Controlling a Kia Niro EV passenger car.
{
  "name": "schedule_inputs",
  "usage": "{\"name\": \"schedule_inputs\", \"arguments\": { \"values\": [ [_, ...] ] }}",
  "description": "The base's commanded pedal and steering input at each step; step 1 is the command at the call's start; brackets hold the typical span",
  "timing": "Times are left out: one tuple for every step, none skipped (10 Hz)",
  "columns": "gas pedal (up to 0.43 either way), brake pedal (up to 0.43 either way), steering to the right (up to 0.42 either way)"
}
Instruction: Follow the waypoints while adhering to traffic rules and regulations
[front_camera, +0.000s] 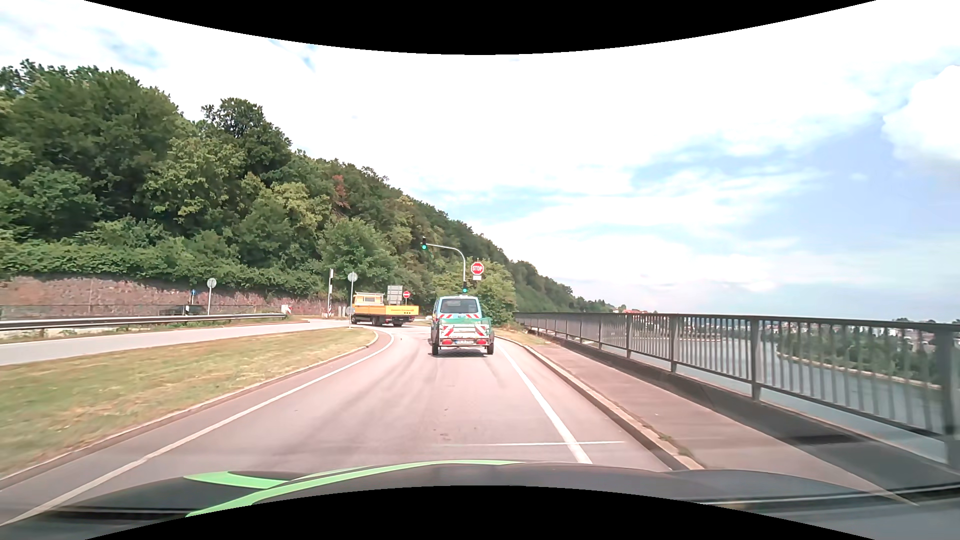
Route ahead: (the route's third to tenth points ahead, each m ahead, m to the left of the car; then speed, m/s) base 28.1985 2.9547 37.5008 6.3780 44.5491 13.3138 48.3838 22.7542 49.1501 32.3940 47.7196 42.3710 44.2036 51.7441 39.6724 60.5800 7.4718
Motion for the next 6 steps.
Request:
{"name": "schedule_inputs", "arguments": {
  "values": [
    [0.248,0.000,0.000],
    [0.228,0.000,-0.001],
    [0.209,0.000,-0.001],
    [0.169,0.000,-0.002],
    [0.138,0.000,-0.003],
    [0.098,0.000,-0.004]
  ]
}}
